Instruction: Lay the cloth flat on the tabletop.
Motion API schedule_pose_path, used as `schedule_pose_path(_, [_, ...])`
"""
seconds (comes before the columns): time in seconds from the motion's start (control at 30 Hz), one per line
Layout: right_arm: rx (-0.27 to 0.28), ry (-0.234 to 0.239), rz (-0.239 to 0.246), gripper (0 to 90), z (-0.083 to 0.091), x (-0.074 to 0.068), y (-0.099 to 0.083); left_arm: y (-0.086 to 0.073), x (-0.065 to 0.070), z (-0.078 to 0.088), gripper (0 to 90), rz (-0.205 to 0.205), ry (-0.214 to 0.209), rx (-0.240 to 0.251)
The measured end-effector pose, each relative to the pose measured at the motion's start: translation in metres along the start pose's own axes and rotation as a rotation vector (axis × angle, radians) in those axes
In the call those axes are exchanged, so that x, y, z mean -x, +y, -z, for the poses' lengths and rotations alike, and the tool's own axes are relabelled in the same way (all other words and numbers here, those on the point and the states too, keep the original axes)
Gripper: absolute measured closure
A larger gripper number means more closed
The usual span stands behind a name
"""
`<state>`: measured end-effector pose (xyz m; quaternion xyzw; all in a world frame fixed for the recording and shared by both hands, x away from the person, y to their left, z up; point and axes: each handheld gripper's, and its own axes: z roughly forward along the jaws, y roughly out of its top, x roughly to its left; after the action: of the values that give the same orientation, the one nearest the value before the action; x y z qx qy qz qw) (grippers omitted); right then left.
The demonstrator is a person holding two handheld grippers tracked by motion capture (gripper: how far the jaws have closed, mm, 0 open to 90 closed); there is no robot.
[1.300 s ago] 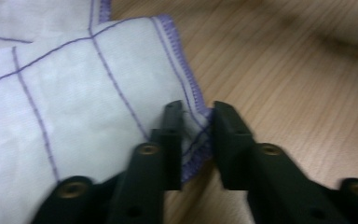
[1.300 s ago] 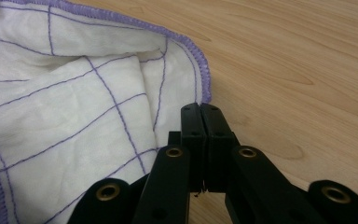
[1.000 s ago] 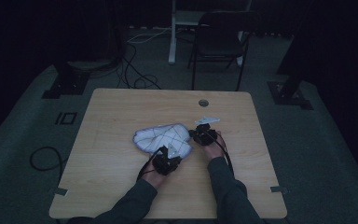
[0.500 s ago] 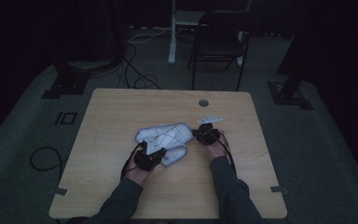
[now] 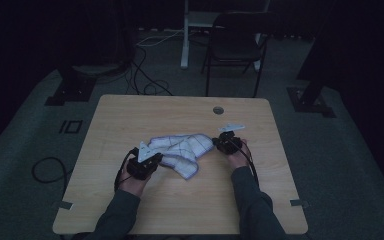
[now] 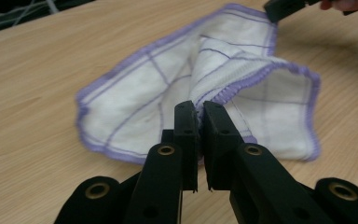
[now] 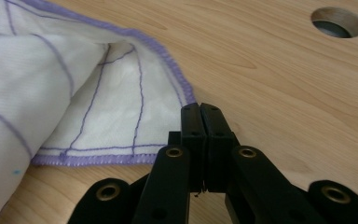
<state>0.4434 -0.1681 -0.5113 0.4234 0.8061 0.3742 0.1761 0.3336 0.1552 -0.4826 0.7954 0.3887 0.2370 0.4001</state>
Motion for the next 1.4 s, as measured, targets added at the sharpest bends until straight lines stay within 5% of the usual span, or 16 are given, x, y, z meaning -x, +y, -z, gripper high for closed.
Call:
schedule_pose_path(0.63, [0.001,-0.072,-0.003,89.9,0.024,0.028,0.002,-0.016,-0.025,0.02,85.5,0.041,0.072,-0.002])
schedule_pose_path(1.13, [-0.008,-0.105,0.008,89.9,0.034,0.04,0.003,-0.035,-0.04,0.017,85.6,0.071,0.094,-0.076])
schedule_pose_path(1.4, [-0.019,-0.139,0.016,90.0,0.034,0.042,0.005,-0.047,-0.029,0.009,85.3,0.055,0.063,-0.139])
